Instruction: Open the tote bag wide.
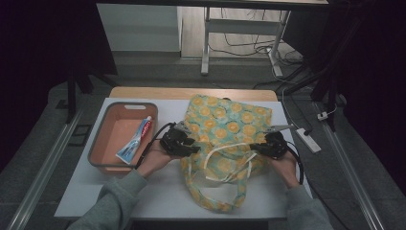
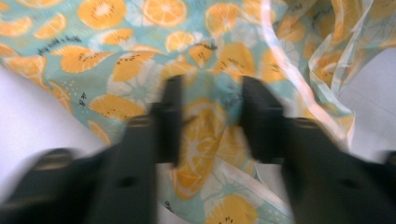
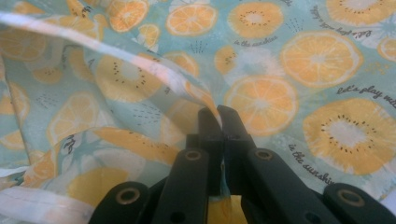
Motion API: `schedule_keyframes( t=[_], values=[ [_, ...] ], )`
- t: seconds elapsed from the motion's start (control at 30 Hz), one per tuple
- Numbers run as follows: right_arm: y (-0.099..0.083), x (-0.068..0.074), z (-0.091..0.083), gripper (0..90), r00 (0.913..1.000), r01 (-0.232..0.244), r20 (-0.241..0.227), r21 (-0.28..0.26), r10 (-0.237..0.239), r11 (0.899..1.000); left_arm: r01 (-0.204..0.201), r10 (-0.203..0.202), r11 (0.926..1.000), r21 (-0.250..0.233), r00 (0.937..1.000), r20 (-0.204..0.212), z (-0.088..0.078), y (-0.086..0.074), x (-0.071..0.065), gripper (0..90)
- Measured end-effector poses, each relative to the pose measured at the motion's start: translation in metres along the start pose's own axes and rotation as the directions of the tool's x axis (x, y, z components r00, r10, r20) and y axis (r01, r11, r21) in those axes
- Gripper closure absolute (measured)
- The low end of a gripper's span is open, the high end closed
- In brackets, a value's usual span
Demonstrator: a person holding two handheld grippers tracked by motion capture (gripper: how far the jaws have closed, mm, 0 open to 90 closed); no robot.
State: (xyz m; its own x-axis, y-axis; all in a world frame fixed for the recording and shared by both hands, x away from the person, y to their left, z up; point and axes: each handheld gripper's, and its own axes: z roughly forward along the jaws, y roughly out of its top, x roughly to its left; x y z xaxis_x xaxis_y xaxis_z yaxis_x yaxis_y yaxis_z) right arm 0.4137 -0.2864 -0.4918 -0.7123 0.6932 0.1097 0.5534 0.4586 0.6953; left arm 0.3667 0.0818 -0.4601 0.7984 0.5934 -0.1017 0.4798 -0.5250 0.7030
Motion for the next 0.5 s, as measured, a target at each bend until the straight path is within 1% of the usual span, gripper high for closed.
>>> schedule_keyframes(
  t=[0.03, 0.07, 0.1, 0.13, 0.2, 0.23, 0.3, 0.33, 0.37, 0.4, 0.43, 0.47, 0.5],
  values=[
    [0.0, 0.0, -0.001, 89.2, 1.0, -0.003, 0.001, -0.002, 0.003, 1.0, -0.009, 0.009, 0.9997, -0.024, 0.9999, -0.01, -0.007, 0.0, -0.004, 45.8],
    [-0.001, 0.0, -0.002, 89.2, 1.0, -0.001, 0.002, -0.004, 0.001, 1.0, -0.022, 0.022, 0.9985, -0.05, 0.9997, -0.011, -0.014, 0.0, -0.008, 41.3],
    [-0.001, 0.0, -0.002, 89.2, 1.0, -0.002, 0.002, -0.004, 0.003, 1.0, -0.034, 0.034, 0.9965, -0.077, 0.9994, -0.001, -0.021, 0.0, -0.013, 38.3],
    [-0.002, 0.0, -0.003, 89.2, 1.0, -0.001, 0.002, -0.005, 0.001, 1.0, -0.049, 0.051, 0.9946, -0.091, 0.9986, 0.017, -0.027, -0.001, -0.017, 35.5],
    [-0.002, 0.001, -0.003, 89.1, 1.0, -0.004, 0.002, -0.005, 0.004, 1.0, -0.082, 0.088, 0.9917, -0.099, 0.9945, 0.058, -0.033, 0.0, -0.028, 30.7],
    [-0.003, 0.0, -0.003, 89.1, 1.0, -0.004, 0.002, -0.005, 0.004, 1.0, -0.097, 0.104, 0.9902, -0.1, 0.9926, 0.063, -0.033, 0.0, -0.033, 28.9],
    [-0.003, 0.0, -0.002, 89.1, 1.0, -0.006, 0.001, -0.003, 0.006, 1.0, -0.153, 0.159, 0.9852, -0.076, 0.9843, 0.076, -0.027, 0.002, -0.044, 24.7],
    [-0.002, 0.0, -0.002, 89.1, 1.0, -0.006, -0.001, -0.004, 0.006, 1.0, -0.171, 0.176, 0.9832, -0.063, 0.9811, 0.08, -0.024, 0.003, -0.047, 23.4],
    [-0.002, 0.0, -0.002, 89.1, 1.0, -0.006, -0.002, -0.004, 0.006, 1.0, -0.19, 0.192, 0.9811, -0.039, 0.9781, 0.08, -0.015, 0.004, -0.051, 21.9],
    [-0.002, 0.001, -0.001, 89.2, 1.0, -0.005, -0.003, -0.005, 0.005, 1.0, -0.204, 0.204, 0.979, -0.009, 0.9749, 0.09, -0.007, 0.005, -0.053, 19.1],
    [-0.001, 0.001, -0.001, 89.1, 1.0, 0.002, -0.004, -0.005, -0.002, 1.0, -0.22, 0.216, 0.9752, 0.025, 0.9712, 0.1, 0.0, 0.005, -0.054, 16.8],
    [-0.001, 0.001, -0.001, 89.1, 1.0, 0.004, -0.005, -0.004, -0.004, 1.0, -0.239, 0.231, 0.9685, 0.071, 0.9674, 0.104, 0.01, 0.004, -0.056, 15.4],
    [-0.001, 0.001, 0.0, 89.1, 1.0, 0.004, -0.005, -0.004, -0.004, 1.0, -0.251, 0.24, 0.9608, 0.117, 0.9654, 0.102, 0.02, 0.002, -0.057, 14.3]
  ],
)
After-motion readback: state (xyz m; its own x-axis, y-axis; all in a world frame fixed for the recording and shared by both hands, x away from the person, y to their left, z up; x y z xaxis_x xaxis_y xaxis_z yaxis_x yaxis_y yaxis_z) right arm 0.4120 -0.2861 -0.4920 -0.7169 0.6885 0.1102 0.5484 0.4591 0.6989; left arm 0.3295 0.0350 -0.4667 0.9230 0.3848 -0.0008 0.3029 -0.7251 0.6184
